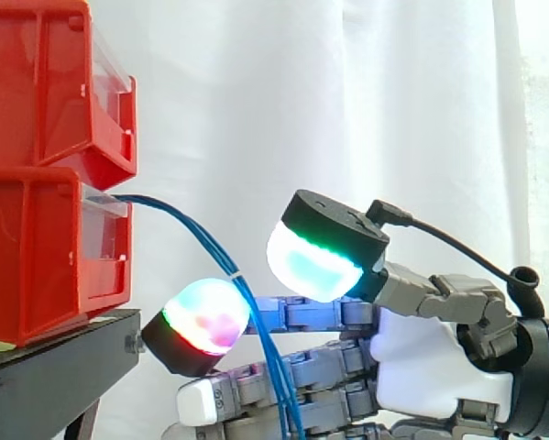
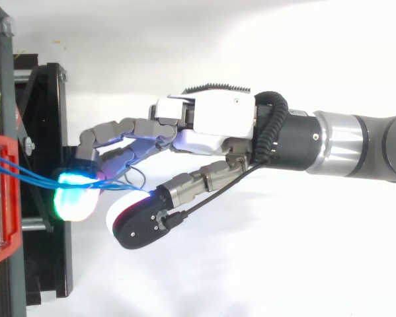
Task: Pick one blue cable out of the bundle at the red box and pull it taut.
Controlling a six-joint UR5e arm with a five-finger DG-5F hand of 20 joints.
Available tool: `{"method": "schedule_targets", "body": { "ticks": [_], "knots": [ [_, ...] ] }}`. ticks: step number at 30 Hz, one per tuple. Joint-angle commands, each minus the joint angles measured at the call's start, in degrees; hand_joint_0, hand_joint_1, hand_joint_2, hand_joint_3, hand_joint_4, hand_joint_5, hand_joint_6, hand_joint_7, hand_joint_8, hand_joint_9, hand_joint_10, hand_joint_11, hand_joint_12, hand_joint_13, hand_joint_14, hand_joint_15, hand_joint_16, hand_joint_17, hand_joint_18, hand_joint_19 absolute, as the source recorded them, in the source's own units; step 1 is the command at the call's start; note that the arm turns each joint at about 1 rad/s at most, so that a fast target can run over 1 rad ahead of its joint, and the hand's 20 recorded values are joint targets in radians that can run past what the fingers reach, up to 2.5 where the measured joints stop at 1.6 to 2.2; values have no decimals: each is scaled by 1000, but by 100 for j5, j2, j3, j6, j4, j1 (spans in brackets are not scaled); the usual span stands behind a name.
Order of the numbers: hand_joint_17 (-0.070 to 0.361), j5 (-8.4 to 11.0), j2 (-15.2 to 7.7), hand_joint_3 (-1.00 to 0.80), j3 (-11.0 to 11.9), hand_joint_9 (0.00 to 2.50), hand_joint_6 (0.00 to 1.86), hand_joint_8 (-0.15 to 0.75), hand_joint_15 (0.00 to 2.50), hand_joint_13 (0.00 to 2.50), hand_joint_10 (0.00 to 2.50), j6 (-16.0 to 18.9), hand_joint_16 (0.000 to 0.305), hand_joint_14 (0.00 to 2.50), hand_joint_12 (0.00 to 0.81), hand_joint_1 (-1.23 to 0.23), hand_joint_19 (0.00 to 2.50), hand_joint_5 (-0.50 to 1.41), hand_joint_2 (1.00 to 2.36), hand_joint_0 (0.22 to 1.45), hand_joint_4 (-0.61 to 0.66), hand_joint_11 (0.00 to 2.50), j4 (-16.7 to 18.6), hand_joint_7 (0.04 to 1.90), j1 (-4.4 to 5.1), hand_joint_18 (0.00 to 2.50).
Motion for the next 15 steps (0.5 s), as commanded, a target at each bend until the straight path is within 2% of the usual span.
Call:
{"method": "schedule_targets", "body": {
  "ticks": [1, 7, 15],
  "knots": [
    [118, 9, 0, -307, 6, 511, 501, 294, 210, 425, 5, -43, 53, 7, 366, -666, 233, -114, 1015, 599, 224, 198, 42, 1190, -3, 352],
    [119, 9, 0, -366, 6, 504, 501, 295, 212, 422, 5, -140, 53, 7, 368, -675, 232, -116, 1011, 587, 224, 204, 183, 1206, -29, 349],
    [121, 53, -9, -449, 15, 508, 501, 299, 217, 419, 5, -342, 54, 7, 373, -671, 238, -117, 1004, 562, 241, 198, 147, 1189, -38, 350]
  ]
}}
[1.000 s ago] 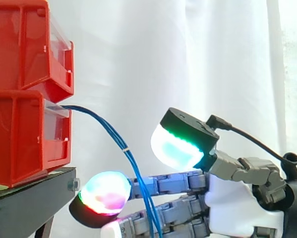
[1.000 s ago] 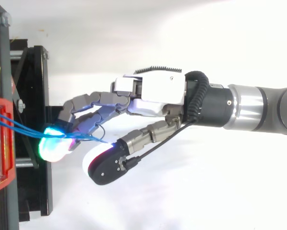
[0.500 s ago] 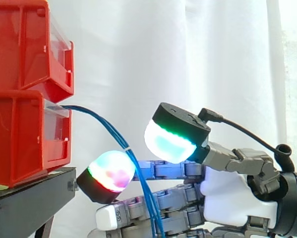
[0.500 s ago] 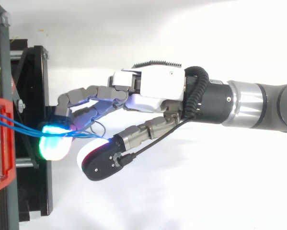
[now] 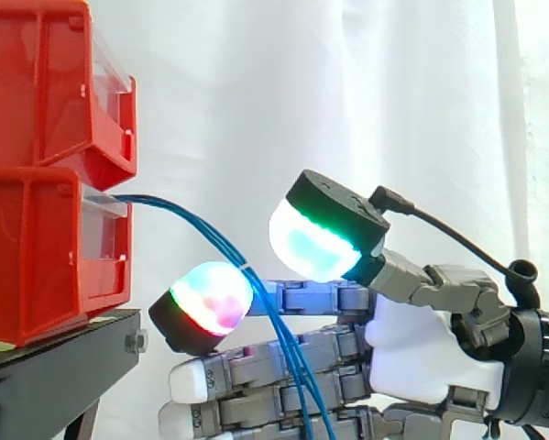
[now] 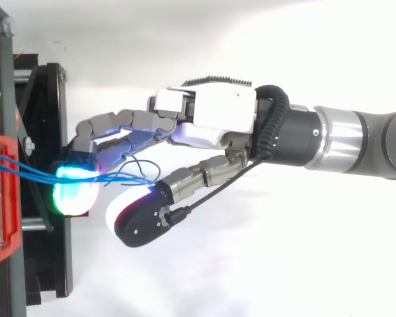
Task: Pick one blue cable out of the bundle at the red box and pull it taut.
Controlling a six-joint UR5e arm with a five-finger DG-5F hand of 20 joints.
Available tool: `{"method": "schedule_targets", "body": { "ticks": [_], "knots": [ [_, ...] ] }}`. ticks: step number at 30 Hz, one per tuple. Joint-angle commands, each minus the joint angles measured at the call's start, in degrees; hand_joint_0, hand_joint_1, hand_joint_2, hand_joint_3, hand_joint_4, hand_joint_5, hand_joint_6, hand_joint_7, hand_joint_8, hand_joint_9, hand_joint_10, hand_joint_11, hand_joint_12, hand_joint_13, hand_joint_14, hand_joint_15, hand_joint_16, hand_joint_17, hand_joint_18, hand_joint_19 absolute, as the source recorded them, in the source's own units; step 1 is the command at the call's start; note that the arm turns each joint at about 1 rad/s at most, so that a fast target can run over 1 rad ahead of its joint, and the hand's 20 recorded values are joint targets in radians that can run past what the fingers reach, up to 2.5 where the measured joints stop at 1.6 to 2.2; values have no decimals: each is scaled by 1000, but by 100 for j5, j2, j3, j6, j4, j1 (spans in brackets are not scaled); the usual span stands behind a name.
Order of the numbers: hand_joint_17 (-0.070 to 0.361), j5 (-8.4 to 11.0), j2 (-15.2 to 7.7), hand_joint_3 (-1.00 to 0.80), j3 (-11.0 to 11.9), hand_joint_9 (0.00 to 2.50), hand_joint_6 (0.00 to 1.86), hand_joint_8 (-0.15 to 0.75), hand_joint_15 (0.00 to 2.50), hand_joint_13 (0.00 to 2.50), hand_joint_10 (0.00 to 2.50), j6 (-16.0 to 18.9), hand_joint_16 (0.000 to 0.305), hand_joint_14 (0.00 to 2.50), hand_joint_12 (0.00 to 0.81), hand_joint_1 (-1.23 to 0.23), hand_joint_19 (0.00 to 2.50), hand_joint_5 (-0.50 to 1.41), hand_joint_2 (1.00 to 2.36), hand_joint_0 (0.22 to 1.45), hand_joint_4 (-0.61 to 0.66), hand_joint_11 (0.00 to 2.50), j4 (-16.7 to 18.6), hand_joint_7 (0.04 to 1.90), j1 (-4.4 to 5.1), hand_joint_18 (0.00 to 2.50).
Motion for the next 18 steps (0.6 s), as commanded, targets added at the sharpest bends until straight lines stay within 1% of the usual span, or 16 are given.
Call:
{"method": "schedule_targets", "body": {
  "ticks": [1, 5, 12, 18],
  "knots": [
    [121, 54, 3, -449, 2, 508, 501, 300, 217, 419, 5, -209, 54, 7, 373, -671, 240, -117, 1004, 562, 243, 197, -29, 1188, -2, 350],
    [121, 195, 3, -449, 2, 512, 501, 300, 217, 420, 5, -385, 54, 7, 373, -669, 239, -117, 1005, 561, 245, 204, -55, 1187, -11, 350],
    [121, 318, 3, -471, 2, 514, 501, 302, 215, 424, 5, -587, 54, 7, 375, -663, 239, -116, 1002, 556, 256, 201, -82, 1175, -2, 354],
    [123, 370, 3, -500, 2, 519, 501, 307, 214, 428, 5, -675, 55, 7, 381, -661, 235, -114, 1000, 535, 268, 207, -73, 1174, -11, 359]
  ]
}}
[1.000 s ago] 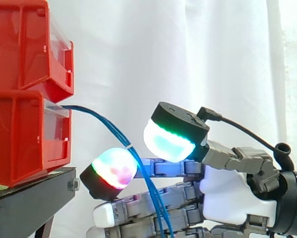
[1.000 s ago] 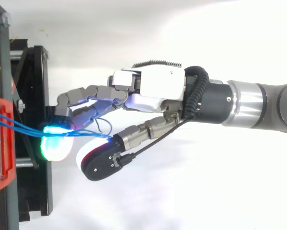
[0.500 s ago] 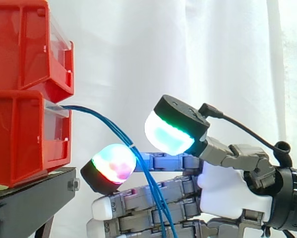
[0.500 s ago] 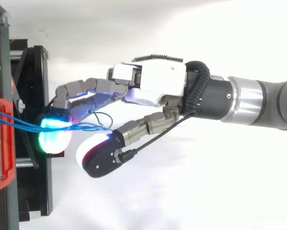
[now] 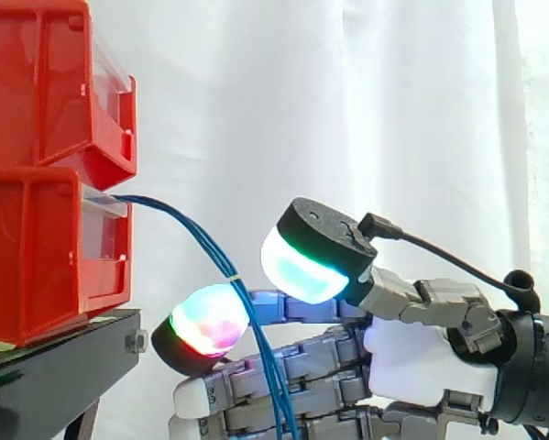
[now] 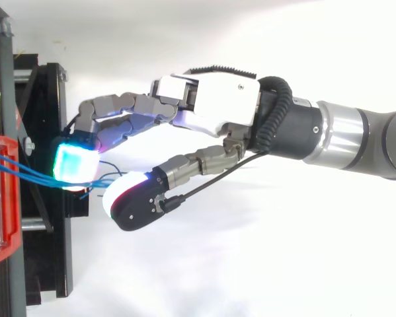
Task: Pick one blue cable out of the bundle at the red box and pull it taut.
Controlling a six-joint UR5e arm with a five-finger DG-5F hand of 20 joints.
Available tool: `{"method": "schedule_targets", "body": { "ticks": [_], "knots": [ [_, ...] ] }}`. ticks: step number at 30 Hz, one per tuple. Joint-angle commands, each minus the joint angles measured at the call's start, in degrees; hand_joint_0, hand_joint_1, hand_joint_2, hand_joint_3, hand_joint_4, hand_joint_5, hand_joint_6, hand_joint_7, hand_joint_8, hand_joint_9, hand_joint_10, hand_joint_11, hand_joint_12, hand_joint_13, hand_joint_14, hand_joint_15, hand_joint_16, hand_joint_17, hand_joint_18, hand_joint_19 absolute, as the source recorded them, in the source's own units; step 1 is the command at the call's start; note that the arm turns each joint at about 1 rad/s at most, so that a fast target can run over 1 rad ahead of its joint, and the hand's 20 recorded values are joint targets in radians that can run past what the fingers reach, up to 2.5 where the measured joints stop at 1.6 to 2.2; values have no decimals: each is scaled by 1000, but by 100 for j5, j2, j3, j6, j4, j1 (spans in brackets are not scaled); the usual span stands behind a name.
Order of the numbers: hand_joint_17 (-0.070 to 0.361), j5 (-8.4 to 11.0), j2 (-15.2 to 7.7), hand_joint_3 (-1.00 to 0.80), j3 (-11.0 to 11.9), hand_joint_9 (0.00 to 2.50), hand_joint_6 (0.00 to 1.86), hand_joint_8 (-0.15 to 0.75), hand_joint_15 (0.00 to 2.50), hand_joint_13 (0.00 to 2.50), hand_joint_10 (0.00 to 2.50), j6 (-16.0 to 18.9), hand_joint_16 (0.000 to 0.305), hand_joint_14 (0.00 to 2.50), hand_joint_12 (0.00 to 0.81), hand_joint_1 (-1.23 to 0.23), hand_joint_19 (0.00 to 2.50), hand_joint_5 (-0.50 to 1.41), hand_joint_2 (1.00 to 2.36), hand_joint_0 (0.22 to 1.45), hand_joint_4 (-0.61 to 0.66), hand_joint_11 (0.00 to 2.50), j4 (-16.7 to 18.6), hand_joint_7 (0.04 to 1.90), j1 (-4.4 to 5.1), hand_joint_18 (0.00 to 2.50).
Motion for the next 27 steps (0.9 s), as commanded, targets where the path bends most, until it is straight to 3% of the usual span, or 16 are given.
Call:
{"method": "schedule_targets", "body": {
  "ticks": [1, 16, 21, 27],
  "knots": [
    [123, 23, 3, -500, 0, 519, 501, 308, 214, 428, 5, -37, 55, 7, 381, -662, 235, -113, 1000, 535, 263, 202, 14, 1170, -3, 359],
    [121, 41, 3, -443, 0, 524, 507, 300, 209, 432, 5, -37, 54, 7, 370, -732, 224, -107, 1004, 580, 201, 210, 23, 1263, 50, 367],
    [121, 32, 3, -304, 0, 510, 754, 295, 211, 436, 6, -29, 54, 7, 369, -732, 222, -177, 1015, 597, 162, 232, 32, 914, 50, 373],
    [121, 23, 3, -248, 0, 501, 821, 294, 216, 434, 6, -20, 54, 7, 367, -712, 222, -196, 1018, 603, 162, 249, 40, 859, 33, 375]
  ]
}}
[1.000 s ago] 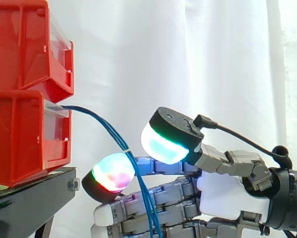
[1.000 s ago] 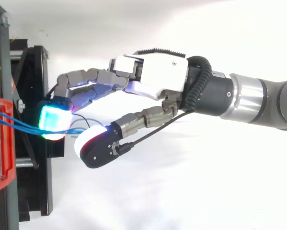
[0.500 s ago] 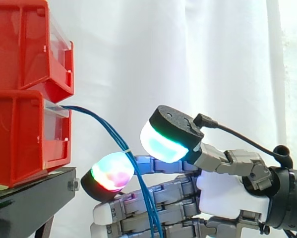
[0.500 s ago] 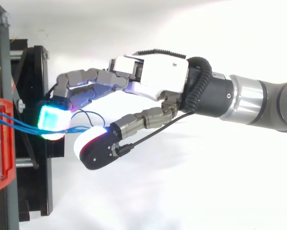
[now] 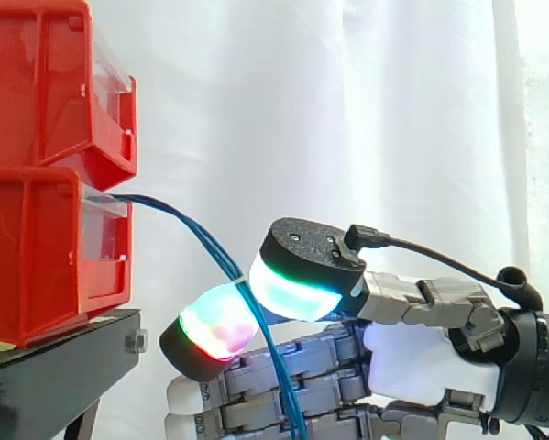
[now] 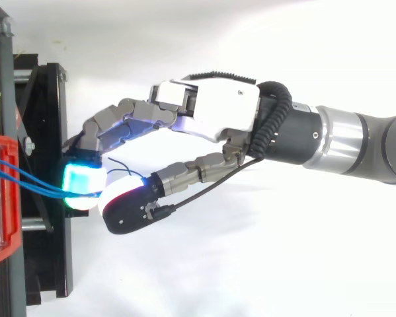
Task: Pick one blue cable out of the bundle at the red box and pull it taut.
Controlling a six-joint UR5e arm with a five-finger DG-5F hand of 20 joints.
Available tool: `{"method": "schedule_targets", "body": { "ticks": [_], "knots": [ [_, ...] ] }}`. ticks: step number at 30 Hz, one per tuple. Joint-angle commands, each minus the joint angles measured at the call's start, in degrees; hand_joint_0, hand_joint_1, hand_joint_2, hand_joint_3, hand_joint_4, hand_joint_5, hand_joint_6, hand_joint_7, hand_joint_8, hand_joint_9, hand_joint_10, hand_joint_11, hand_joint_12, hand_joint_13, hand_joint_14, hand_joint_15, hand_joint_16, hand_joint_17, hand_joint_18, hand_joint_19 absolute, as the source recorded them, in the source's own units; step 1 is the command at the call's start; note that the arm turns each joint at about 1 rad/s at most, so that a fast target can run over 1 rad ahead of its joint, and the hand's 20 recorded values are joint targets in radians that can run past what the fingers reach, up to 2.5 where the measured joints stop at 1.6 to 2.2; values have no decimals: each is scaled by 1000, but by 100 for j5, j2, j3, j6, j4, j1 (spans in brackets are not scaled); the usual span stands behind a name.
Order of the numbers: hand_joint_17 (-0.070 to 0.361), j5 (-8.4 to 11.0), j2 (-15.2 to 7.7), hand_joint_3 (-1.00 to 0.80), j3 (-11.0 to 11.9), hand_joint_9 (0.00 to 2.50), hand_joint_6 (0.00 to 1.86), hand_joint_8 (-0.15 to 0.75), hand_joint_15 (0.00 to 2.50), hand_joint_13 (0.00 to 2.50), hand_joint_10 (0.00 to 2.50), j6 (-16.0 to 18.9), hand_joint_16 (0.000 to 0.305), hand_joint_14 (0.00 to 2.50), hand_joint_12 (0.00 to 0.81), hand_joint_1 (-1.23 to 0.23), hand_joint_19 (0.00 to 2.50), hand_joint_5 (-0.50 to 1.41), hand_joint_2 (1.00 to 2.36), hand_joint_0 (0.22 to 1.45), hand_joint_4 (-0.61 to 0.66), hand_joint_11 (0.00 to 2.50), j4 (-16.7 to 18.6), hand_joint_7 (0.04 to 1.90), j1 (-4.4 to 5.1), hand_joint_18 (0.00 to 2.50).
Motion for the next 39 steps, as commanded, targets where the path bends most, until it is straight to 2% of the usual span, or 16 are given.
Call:
{"method": "schedule_targets", "body": {
  "ticks": [1, 10, 15, 18, 23, 30, 39],
  "knots": [
    [120, -3, 1, -246, 0, 501, 822, 293, 213, 434, 6, 5, 54, 7, 367, -712, 218, -197, 1018, 605, 161, 258, 2, 866, -12, 375],
    [121, -3, 1, -300, 0, 491, 857, 292, 220, 442, 6, 13, 54, 7, 366, -734, 226, -209, 1015, 621, 179, 269, -6, 782, -29, 392],
    [125, 6, 1, -464, 0, 508, 826, 306, 229, 439, 8, 13, 55, 9, 379, -691, 238, -199, 1003, 550, 209, 270, 2, 784, -29, 378],
    [126, 6, 1, -500, 0, 520, 815, 311, 227, 438, 7, 13, 56, 7, 381, -687, 240, -188, 1000, 544, 198, 279, 2, 812, -29, 375],
    [123, 6, 1, -499, 0, 577, 853, 316, 225, 461, 8, 5, 54, 7, 377, -726, 233, -177, 1000, 560, 175, 325, -6, 834, -29, 391],
    [119, 6, 1, -326, 0, 592, 906, 311, 241, 489, 8, 5, 53, 8, 366, -744, 224, -180, 1013, 598, 93, 345, -33, 948, -21, 420],
    [119, 6, 1, -361, 0, 582, 936, 307, 248, 503, 10, -4, 53, 8, 366, -758, 229, -195, 1011, 620, 96, 367, -24, 838, -21, 443]
  ]
}}
